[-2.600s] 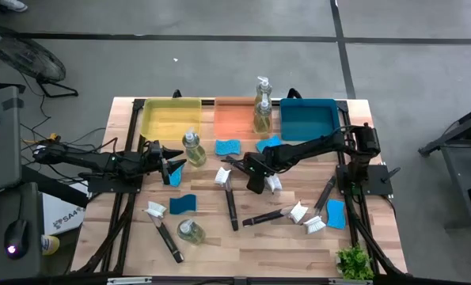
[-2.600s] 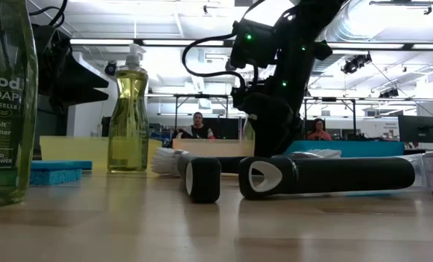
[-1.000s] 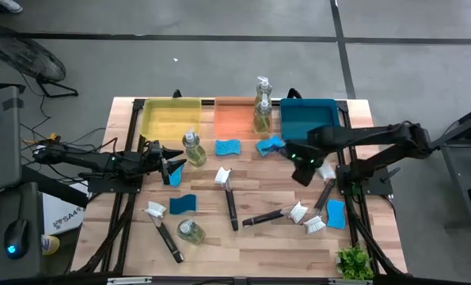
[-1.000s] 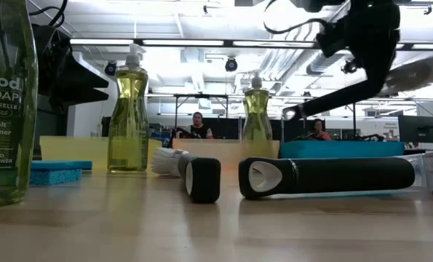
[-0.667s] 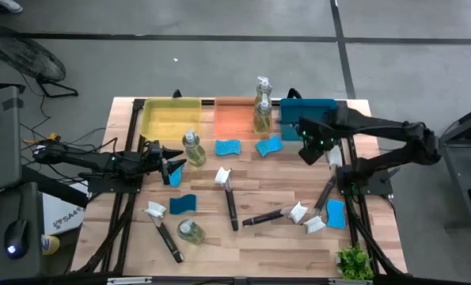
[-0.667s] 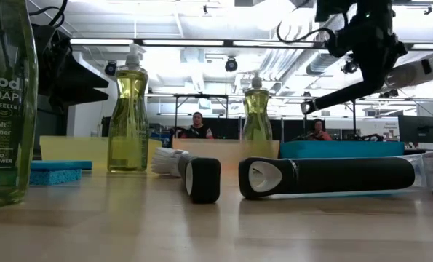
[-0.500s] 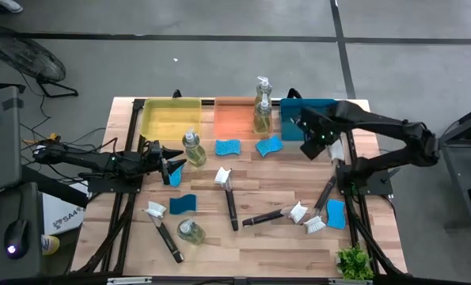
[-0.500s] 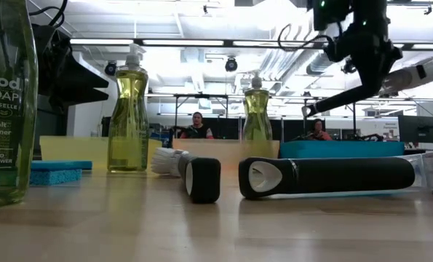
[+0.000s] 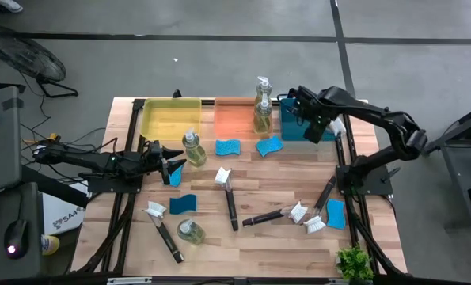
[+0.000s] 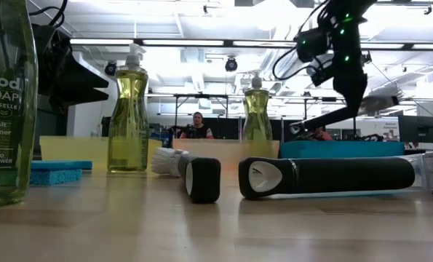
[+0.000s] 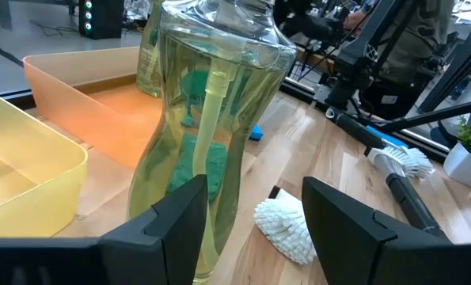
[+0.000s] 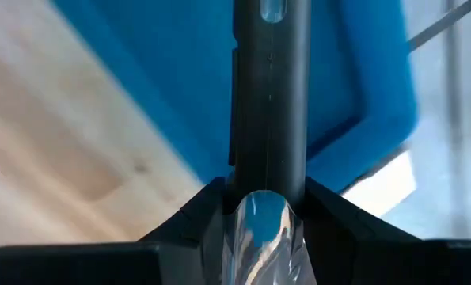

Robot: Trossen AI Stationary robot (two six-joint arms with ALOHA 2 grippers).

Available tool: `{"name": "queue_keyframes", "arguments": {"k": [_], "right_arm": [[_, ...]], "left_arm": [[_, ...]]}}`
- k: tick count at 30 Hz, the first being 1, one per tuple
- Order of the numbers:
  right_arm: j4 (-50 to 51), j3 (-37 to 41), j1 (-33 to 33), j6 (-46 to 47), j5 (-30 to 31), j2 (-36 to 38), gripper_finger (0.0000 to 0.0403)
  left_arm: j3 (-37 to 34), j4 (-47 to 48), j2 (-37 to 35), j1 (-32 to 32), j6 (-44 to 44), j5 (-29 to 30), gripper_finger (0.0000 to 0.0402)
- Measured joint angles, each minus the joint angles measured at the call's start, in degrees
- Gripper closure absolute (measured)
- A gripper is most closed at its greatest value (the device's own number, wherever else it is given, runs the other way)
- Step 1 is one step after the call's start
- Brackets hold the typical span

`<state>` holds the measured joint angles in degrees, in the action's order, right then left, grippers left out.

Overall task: Pick & Place Kitchen Sink Supplies
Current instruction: Put the black dish brush into the blue bin

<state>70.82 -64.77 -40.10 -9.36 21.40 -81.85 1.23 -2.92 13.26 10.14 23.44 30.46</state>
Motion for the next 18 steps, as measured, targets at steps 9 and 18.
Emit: {"name": "queue_keyframes", "arguments": {"k": [9,18], "right_arm": [[-6.5,0.0,-2.2,-18.5,6.5,-5.3,0.0279],[-8.7,0.0,-4.0,-20.7,6.6,-10.6,0.0248]], "left_arm": [[0.0,0.0,0.0,0.0,0.0,0.0,0.0199],[0.0,0.0,0.0,0.0,0.0,0.0,0.0199]]}}
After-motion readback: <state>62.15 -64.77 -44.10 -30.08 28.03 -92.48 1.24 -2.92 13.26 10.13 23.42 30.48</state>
